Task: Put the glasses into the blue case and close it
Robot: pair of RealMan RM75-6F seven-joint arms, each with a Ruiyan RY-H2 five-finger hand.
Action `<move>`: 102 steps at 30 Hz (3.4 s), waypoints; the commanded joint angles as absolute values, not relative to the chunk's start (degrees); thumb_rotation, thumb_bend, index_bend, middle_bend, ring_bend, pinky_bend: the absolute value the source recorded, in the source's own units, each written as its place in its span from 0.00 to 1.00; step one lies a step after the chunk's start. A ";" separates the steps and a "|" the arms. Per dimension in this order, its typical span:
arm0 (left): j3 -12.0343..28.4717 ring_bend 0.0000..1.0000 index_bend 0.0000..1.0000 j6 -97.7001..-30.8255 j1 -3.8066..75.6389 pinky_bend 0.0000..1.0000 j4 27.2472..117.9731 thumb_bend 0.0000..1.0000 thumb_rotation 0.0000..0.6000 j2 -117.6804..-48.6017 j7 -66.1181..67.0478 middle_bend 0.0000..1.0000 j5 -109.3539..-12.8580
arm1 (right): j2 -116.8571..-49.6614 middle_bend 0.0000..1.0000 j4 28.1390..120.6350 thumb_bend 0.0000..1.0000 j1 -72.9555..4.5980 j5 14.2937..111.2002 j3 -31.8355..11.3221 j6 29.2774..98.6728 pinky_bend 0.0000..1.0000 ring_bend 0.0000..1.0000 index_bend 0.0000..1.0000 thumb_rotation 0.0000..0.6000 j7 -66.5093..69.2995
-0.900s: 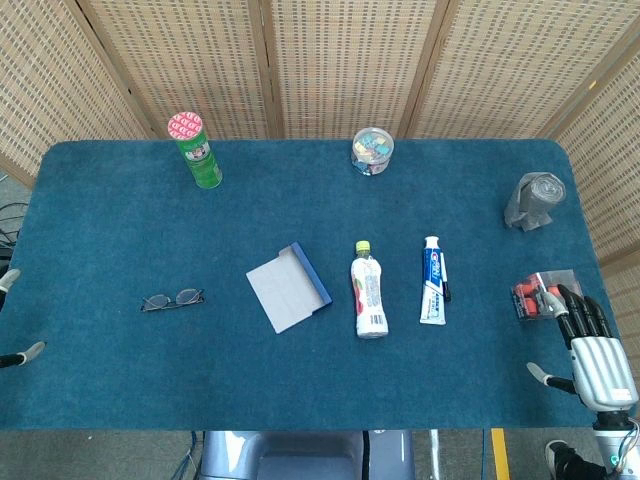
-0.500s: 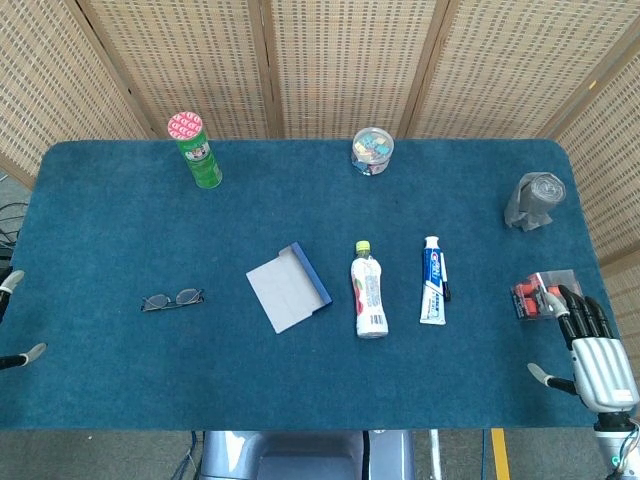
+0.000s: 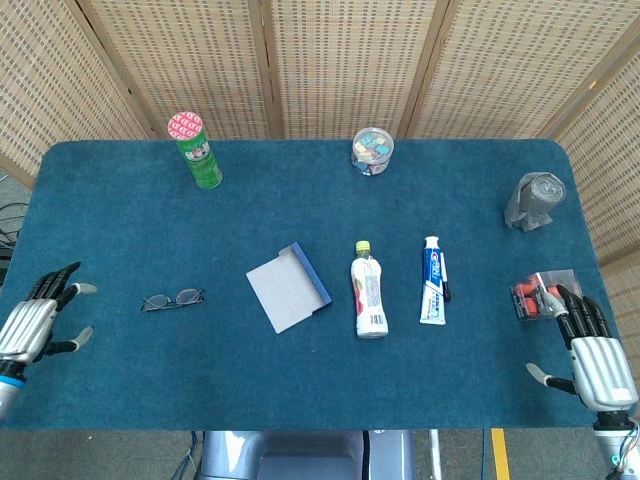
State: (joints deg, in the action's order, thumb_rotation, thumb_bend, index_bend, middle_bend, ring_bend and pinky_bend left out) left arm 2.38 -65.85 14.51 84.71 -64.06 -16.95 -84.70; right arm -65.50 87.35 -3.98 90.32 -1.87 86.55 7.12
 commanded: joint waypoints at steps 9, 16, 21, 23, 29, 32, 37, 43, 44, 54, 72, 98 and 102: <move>6.57 0.00 0.34 -52.48 23.30 0.00 89.73 0.34 1.00 -68.86 -1.48 0.00 -69.74 | -64.94 0.00 87.56 0.00 -4.36 90.33 -1.62 85.58 0.00 0.00 0.00 1.00 8.17; 7.69 0.00 0.37 -49.51 26.50 0.00 88.22 0.34 1.00 -72.75 5.53 0.00 -60.92 | -64.72 0.00 87.70 0.00 -4.47 90.30 -1.51 85.26 0.00 0.00 0.00 1.00 8.38; 7.75 0.00 0.37 -48.05 28.74 0.00 86.87 0.36 1.00 -75.18 9.79 0.00 -55.96 | -64.64 0.00 87.70 0.00 -4.54 90.35 -1.47 85.15 0.00 0.00 0.00 1.00 8.49; 7.84 0.00 0.37 -47.87 29.33 0.00 86.67 0.36 1.00 -75.86 10.64 0.00 -54.84 | -64.62 0.00 87.70 0.00 -4.54 90.38 -1.46 85.17 0.00 0.00 0.00 1.00 8.54; 7.81 0.00 0.39 -48.26 30.69 0.00 85.92 0.36 1.00 -78.08 13.27 0.00 -51.58 | -64.58 0.00 87.68 0.00 -4.60 90.42 -1.41 85.08 0.00 0.00 0.00 1.00 8.71; 7.65 0.00 0.40 -48.18 31.17 0.00 85.37 0.36 1.00 -79.06 14.02 0.00 -50.05 | -64.55 0.00 87.69 0.00 -4.62 90.43 -1.38 85.04 0.00 0.00 0.00 1.00 8.80; 7.42 0.00 0.42 -48.39 31.70 0.00 84.15 0.37 1.00 -80.40 14.72 0.00 -48.68 | -64.49 0.00 87.70 0.00 -4.65 90.46 -1.34 84.99 0.00 0.00 0.00 1.00 8.90; 7.38 0.00 0.44 -49.00 32.10 0.00 83.00 0.39 1.00 -81.64 14.95 0.00 -48.08 | -64.48 0.00 87.71 0.00 -4.68 90.44 -1.32 84.93 0.00 0.00 0.00 1.00 8.97; 7.37 0.00 0.44 -49.14 32.13 0.00 82.89 0.39 1.00 -81.77 14.97 0.00 -48.06 | -64.47 0.00 87.73 0.00 -4.69 90.43 -1.32 84.92 0.00 0.00 0.00 1.00 8.97; 6.93 0.00 0.45 -49.75 32.37 0.00 81.94 0.48 1.00 -82.81 15.45 0.00 -47.46 | -64.43 0.00 87.71 0.00 -4.70 90.39 -1.27 84.86 0.00 0.00 0.00 1.00 9.06; 6.52 0.00 0.55 -50.20 32.34 0.00 80.53 0.48 1.00 -84.08 14.76 0.00 -47.81 | -64.34 0.00 87.82 0.00 -4.76 90.34 -1.23 84.75 0.00 0.00 0.00 1.00 9.12; 6.88 0.00 0.58 -58.25 32.13 0.00 86.61 0.51 1.00 -81.01 14.17 0.00 -61.14 | -64.10 0.00 88.19 0.00 -4.86 90.12 -1.16 84.38 0.00 0.00 0.00 1.00 9.15; 7.08 0.00 0.58 -60.03 33.09 0.00 88.68 0.52 1.00 -81.20 14.91 0.00 -65.77 | -64.04 0.00 88.26 0.00 -4.88 90.08 -1.15 84.32 0.00 0.00 0.00 1.00 9.22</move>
